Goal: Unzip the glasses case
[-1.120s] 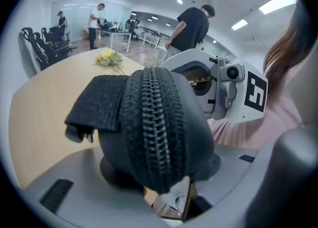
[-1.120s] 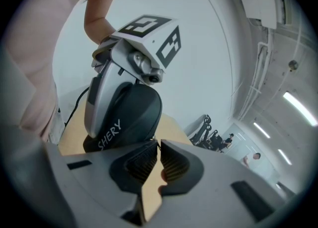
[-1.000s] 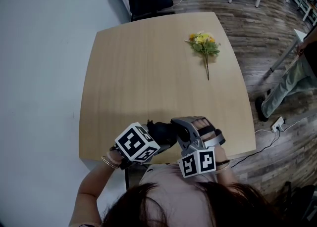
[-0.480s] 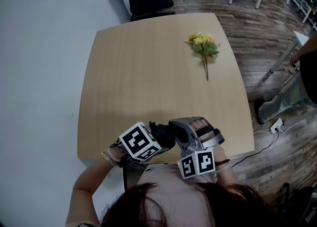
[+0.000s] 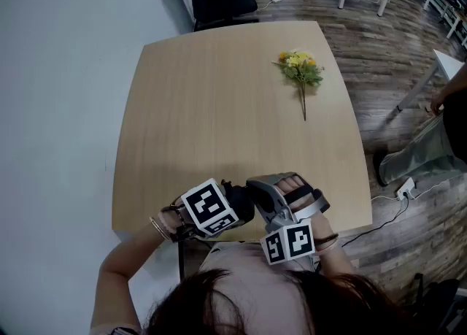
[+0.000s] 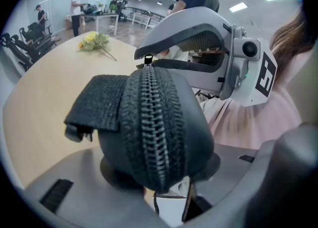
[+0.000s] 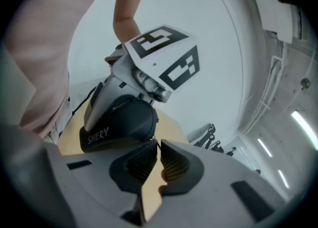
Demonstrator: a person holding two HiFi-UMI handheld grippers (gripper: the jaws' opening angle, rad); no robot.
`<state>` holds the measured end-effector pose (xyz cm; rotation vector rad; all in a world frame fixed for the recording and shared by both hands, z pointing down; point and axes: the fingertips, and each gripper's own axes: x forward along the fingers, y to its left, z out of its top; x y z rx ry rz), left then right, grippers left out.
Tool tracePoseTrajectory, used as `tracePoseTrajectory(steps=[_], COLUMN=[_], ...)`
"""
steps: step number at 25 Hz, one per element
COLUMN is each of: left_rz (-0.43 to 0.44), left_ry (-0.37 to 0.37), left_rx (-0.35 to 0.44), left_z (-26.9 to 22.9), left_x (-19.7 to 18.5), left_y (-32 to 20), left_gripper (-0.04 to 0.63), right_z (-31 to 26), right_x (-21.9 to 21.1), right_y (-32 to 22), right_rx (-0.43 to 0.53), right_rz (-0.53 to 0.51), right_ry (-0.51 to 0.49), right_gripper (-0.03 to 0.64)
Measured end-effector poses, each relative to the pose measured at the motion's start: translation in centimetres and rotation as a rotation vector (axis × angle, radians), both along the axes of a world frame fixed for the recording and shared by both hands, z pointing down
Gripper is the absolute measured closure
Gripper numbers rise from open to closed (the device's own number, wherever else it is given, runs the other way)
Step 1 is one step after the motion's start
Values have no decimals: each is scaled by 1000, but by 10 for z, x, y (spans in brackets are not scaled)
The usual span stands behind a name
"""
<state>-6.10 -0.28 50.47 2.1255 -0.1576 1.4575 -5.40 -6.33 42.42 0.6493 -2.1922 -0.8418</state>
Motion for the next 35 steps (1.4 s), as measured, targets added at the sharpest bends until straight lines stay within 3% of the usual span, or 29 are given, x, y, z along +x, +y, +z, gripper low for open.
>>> tracePoseTrajectory(steps=[24,35], left_rz=[168,184], left_ry=[-141,-158], left_rx=[-55,-67], left_z=[25,33], left_x=[-13,-14], left_y=[13,14], left_gripper=[388,388], right_z=[11,16], right_x=[-9,-14], right_y=[10,10], right_rx=[43,58], right_rz=[-106,-120], right_ry=[134,185], right_gripper=[587,586])
